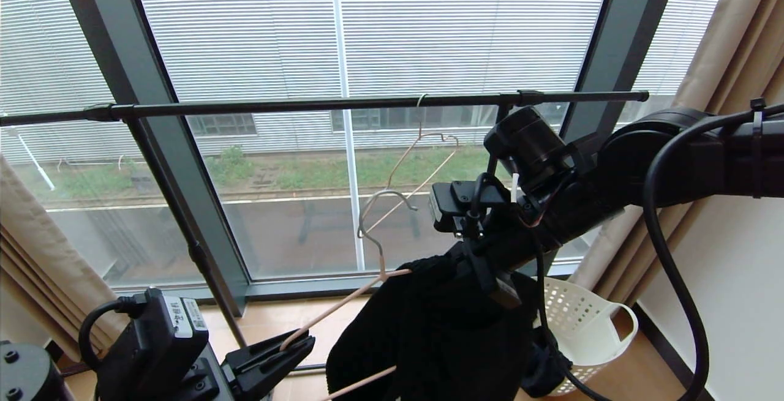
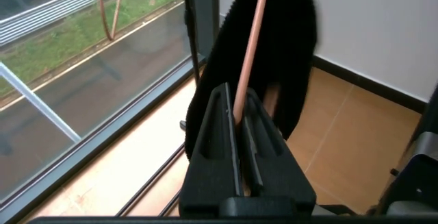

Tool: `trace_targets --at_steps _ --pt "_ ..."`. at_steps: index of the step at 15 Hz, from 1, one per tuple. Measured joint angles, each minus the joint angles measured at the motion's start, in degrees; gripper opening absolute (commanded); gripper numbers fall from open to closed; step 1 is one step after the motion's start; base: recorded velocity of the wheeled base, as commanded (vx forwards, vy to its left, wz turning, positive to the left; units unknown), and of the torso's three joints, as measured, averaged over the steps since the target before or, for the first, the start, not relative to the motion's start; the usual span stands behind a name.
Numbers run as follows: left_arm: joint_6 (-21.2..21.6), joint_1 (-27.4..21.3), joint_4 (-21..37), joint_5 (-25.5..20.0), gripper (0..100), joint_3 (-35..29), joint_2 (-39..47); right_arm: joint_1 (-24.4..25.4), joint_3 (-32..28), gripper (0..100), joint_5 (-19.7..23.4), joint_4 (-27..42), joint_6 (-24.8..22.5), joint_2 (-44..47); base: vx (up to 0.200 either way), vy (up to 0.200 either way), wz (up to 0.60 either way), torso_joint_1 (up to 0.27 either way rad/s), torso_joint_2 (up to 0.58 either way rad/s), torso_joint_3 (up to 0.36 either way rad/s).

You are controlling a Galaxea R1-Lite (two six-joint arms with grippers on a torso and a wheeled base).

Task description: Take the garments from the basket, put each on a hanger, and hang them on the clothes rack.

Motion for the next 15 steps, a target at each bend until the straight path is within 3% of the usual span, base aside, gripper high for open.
trace_targets --at_steps 7,8,13,15 --pt "1.1 0.7 0.1 0.0 0 -0.4 0.8 0.1 0.5 0 -0.1 -0.3 0.2 -0.1 0.0 0.0 0.0 0.0 0.0 0.0" --pt "1.2 1.1 0.1 0.0 100 -0.4 0.9 0.1 0.5 0 -0.1 -0.3 0.2 -0.2 0.0 0.0 0.0 0.0 0.0 0.0" --pt "1.1 2.4 0.1 -0.3 100 -0.6 1.0 0.1 0.9 0 -0.1 -0.4 0.2 -0.9 0.0 0.0 0.0 0.0 0.0 0.0" --pt "1.0 5.5 0.1 -3.1 100 -1.0 1.0 0.0 1.5 0 -0.1 -0.4 0.1 -1.4 0.0 0.0 0.0 0.0 0.0 0.0"
